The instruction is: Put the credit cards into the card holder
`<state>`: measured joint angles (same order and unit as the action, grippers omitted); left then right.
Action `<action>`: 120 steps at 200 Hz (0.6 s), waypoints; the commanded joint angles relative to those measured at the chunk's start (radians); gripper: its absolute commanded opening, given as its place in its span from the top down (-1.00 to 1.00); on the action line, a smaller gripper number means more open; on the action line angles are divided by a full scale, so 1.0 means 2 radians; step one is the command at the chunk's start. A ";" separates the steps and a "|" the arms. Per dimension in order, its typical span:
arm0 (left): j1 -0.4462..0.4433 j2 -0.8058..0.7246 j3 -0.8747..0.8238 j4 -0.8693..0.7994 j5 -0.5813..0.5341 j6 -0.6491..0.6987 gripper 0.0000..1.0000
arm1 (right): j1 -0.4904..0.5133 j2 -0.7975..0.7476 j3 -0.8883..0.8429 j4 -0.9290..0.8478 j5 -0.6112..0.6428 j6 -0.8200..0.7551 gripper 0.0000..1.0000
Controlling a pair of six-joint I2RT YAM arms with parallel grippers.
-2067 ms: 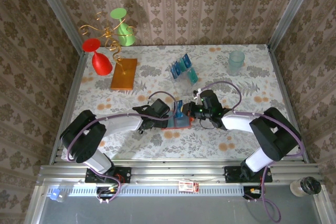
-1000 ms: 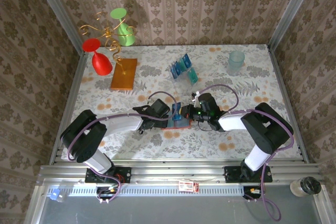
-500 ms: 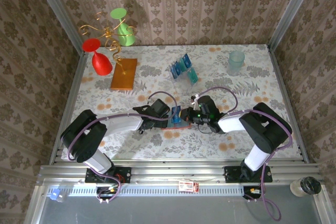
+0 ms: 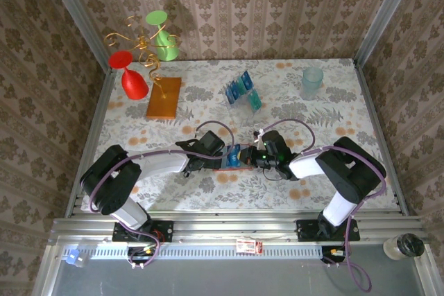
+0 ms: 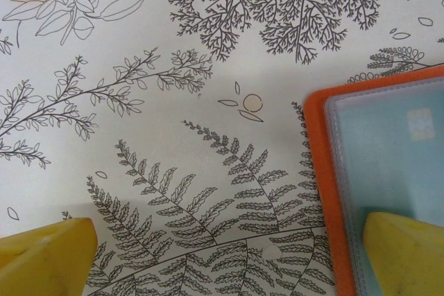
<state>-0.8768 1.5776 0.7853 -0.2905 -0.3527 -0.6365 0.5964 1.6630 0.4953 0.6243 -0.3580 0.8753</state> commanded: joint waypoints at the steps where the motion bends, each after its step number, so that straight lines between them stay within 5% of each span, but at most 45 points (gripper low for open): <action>1: -0.002 0.012 -0.009 -0.004 -0.006 -0.008 -1.00 | 0.008 -0.012 -0.006 -0.033 0.020 0.000 1.00; 120: -0.001 0.014 -0.010 -0.001 -0.005 -0.008 -1.00 | 0.018 -0.022 0.000 -0.092 0.056 0.006 1.00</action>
<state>-0.8764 1.5814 0.7845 -0.2806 -0.3527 -0.6365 0.6266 1.6287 0.4953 0.5400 -0.2928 0.8909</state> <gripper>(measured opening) 0.999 0.044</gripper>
